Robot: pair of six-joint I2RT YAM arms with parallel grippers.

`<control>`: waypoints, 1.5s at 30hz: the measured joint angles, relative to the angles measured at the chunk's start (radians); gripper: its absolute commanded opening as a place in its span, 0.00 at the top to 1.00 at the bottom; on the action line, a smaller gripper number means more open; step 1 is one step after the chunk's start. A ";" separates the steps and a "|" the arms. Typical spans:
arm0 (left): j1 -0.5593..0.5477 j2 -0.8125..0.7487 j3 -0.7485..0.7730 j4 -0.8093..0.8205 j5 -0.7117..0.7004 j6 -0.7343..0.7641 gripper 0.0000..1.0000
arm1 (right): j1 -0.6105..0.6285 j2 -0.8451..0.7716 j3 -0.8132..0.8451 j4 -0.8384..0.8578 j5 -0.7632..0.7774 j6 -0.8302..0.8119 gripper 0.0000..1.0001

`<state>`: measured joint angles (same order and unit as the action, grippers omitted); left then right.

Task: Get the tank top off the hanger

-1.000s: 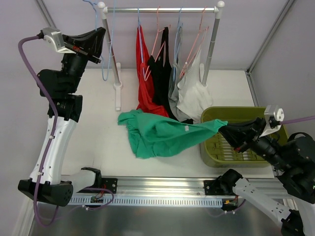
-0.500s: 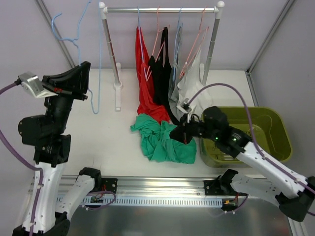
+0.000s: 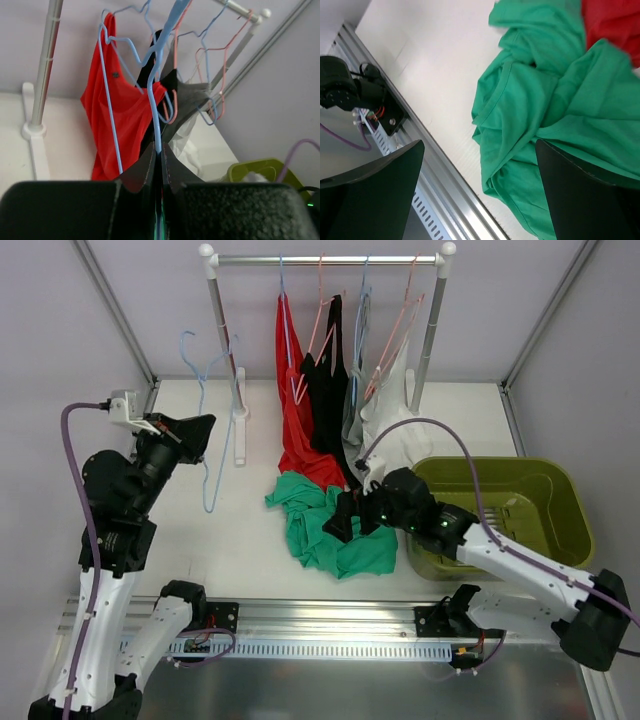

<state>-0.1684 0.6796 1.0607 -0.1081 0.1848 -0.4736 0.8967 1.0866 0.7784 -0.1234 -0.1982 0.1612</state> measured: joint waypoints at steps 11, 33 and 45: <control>0.000 0.372 0.203 -0.128 -0.017 0.011 1.00 | 0.000 -0.355 0.023 -0.126 0.218 -0.097 0.00; -0.015 1.050 0.979 -0.114 -0.045 0.156 1.00 | 0.000 -0.403 -0.006 -0.199 0.264 -0.132 0.00; -0.015 1.112 0.882 -0.093 -0.098 0.122 0.97 | 0.000 -0.348 -0.008 -0.202 0.265 -0.148 0.01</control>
<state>-0.1837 1.7916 1.9423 -0.2008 0.0868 -0.3515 0.8963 0.7383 0.7700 -0.3252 0.0666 0.0132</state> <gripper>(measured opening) 0.022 0.993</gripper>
